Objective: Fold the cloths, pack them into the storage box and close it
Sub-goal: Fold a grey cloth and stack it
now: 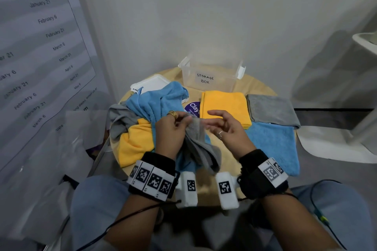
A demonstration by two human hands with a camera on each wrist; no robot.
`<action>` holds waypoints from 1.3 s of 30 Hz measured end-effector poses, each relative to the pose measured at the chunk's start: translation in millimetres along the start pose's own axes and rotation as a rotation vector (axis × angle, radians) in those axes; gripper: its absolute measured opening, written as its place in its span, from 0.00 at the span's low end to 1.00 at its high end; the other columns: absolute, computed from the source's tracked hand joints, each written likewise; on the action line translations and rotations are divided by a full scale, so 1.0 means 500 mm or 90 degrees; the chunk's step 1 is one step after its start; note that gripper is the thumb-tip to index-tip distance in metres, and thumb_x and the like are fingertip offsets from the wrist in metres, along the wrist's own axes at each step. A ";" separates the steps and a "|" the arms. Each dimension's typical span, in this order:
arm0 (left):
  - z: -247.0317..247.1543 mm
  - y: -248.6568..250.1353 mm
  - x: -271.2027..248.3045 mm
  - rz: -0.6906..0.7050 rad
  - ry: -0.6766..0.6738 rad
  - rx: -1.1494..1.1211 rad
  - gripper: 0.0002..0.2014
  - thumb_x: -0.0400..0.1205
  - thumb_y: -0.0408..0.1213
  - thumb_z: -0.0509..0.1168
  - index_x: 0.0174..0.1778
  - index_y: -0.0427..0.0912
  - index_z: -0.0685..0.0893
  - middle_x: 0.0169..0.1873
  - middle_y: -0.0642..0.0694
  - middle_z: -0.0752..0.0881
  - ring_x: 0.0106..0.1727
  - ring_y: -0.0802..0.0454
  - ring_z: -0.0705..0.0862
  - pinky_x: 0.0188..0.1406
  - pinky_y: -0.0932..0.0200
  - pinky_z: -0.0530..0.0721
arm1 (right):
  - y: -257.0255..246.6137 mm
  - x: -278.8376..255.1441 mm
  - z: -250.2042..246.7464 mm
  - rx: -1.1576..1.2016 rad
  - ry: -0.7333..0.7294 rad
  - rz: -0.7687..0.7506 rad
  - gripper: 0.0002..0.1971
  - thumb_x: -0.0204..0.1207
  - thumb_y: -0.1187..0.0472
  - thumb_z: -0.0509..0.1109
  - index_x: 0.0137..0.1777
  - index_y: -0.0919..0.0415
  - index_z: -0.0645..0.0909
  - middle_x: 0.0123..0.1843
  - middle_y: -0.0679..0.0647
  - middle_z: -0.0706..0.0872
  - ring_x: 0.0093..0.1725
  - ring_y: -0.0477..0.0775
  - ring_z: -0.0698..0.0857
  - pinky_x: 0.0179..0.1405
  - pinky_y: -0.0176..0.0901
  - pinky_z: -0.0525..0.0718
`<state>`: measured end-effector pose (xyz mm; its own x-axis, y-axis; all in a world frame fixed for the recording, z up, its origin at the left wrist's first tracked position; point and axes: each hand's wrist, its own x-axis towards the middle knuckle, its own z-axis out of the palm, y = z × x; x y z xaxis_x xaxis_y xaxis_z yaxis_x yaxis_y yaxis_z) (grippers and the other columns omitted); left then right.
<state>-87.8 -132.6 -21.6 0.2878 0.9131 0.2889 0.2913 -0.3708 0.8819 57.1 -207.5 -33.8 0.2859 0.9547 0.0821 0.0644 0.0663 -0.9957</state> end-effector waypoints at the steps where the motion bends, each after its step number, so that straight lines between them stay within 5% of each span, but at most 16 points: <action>1: -0.007 0.001 0.002 0.021 -0.013 0.002 0.03 0.80 0.31 0.67 0.47 0.40 0.86 0.41 0.50 0.87 0.41 0.67 0.82 0.47 0.78 0.77 | 0.006 0.008 -0.016 -0.090 0.033 -0.021 0.24 0.74 0.76 0.68 0.62 0.50 0.72 0.58 0.50 0.83 0.59 0.50 0.81 0.56 0.36 0.80; 6: -0.042 0.006 0.010 0.136 -0.081 0.004 0.09 0.83 0.30 0.62 0.44 0.50 0.80 0.39 0.58 0.83 0.43 0.72 0.80 0.48 0.77 0.75 | 0.039 0.038 -0.049 -0.423 -0.057 -0.055 0.31 0.56 0.51 0.85 0.55 0.36 0.71 0.76 0.50 0.58 0.76 0.58 0.60 0.71 0.58 0.68; 10: -0.068 0.003 0.017 0.142 -0.047 -0.052 0.07 0.80 0.40 0.57 0.43 0.57 0.78 0.40 0.60 0.82 0.44 0.71 0.80 0.49 0.69 0.77 | 0.058 0.040 -0.043 -0.520 -0.087 -0.052 0.23 0.61 0.46 0.81 0.56 0.50 0.83 0.78 0.51 0.62 0.76 0.59 0.60 0.70 0.63 0.69; 13: -0.099 -0.014 0.038 0.124 0.015 -0.030 0.07 0.83 0.36 0.59 0.43 0.52 0.78 0.41 0.58 0.81 0.47 0.69 0.79 0.50 0.76 0.75 | 0.045 0.036 -0.061 -0.437 -0.107 -0.072 0.13 0.66 0.55 0.80 0.49 0.55 0.85 0.60 0.54 0.80 0.62 0.56 0.77 0.64 0.60 0.76; 15: -0.112 -0.033 0.052 0.087 0.026 0.023 0.07 0.85 0.30 0.59 0.46 0.45 0.79 0.43 0.53 0.82 0.50 0.56 0.81 0.49 0.73 0.74 | 0.017 0.034 -0.070 -0.329 -0.081 -0.096 0.12 0.67 0.65 0.79 0.39 0.51 0.79 0.42 0.50 0.83 0.46 0.49 0.83 0.53 0.56 0.82; 19: -0.110 -0.060 0.055 0.033 0.023 0.140 0.08 0.85 0.29 0.56 0.55 0.34 0.79 0.50 0.45 0.80 0.58 0.42 0.80 0.51 0.66 0.69 | -0.041 0.037 -0.061 -0.214 -0.012 -0.162 0.21 0.69 0.71 0.76 0.47 0.46 0.71 0.37 0.44 0.84 0.39 0.51 0.84 0.42 0.51 0.83; 22: -0.098 -0.023 0.032 0.099 0.016 0.134 0.18 0.84 0.42 0.59 0.68 0.39 0.74 0.63 0.45 0.77 0.67 0.48 0.75 0.64 0.62 0.68 | -0.071 0.033 -0.035 -0.193 -0.009 -0.205 0.26 0.70 0.74 0.73 0.56 0.47 0.66 0.35 0.58 0.87 0.36 0.59 0.84 0.40 0.49 0.82; 24: -0.076 0.017 0.017 0.178 -0.101 0.136 0.31 0.79 0.55 0.60 0.76 0.46 0.67 0.69 0.50 0.73 0.70 0.57 0.68 0.76 0.50 0.61 | -0.084 0.034 -0.014 -0.220 -0.032 -0.216 0.26 0.68 0.78 0.70 0.57 0.53 0.65 0.34 0.48 0.86 0.32 0.44 0.82 0.35 0.34 0.78; 26: -0.049 0.051 0.006 0.223 -0.195 0.160 0.37 0.75 0.58 0.65 0.78 0.48 0.64 0.70 0.51 0.73 0.68 0.66 0.64 0.80 0.44 0.53 | -0.090 0.033 0.003 -0.232 -0.059 -0.209 0.26 0.65 0.81 0.68 0.56 0.57 0.65 0.34 0.42 0.86 0.31 0.37 0.81 0.32 0.27 0.75; 29: -0.024 0.064 0.011 0.220 -0.185 0.110 0.29 0.76 0.43 0.72 0.72 0.44 0.72 0.60 0.49 0.79 0.61 0.63 0.72 0.70 0.59 0.67 | -0.082 0.030 0.011 -0.243 -0.059 -0.216 0.26 0.65 0.77 0.71 0.54 0.53 0.65 0.32 0.48 0.86 0.28 0.41 0.79 0.32 0.34 0.75; 32: -0.023 0.060 0.013 0.258 -0.049 0.124 0.07 0.77 0.30 0.69 0.50 0.35 0.83 0.44 0.46 0.83 0.48 0.51 0.81 0.51 0.60 0.76 | -0.067 0.026 0.002 -0.283 -0.048 -0.215 0.22 0.71 0.66 0.75 0.54 0.47 0.66 0.36 0.57 0.89 0.33 0.54 0.82 0.35 0.44 0.77; 36: -0.060 0.069 0.034 0.192 0.045 0.123 0.07 0.79 0.31 0.67 0.49 0.32 0.84 0.43 0.43 0.85 0.46 0.53 0.79 0.48 0.70 0.71 | -0.015 0.016 -0.039 -0.389 -0.101 -0.201 0.13 0.76 0.67 0.69 0.60 0.61 0.82 0.44 0.45 0.86 0.41 0.35 0.82 0.40 0.33 0.76; 39: -0.112 0.066 0.056 0.161 0.100 0.117 0.05 0.80 0.34 0.67 0.49 0.36 0.83 0.39 0.48 0.81 0.44 0.52 0.78 0.45 0.68 0.69 | 0.029 0.007 -0.091 -0.256 -0.086 -0.058 0.17 0.79 0.75 0.63 0.62 0.59 0.82 0.51 0.49 0.87 0.45 0.31 0.83 0.52 0.35 0.79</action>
<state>-121.1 -110.0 36.4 0.2319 0.7985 0.5555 0.3918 -0.5994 0.6980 102.3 -216.5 -46.1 0.1351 0.9815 0.1359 0.4591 0.0596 -0.8864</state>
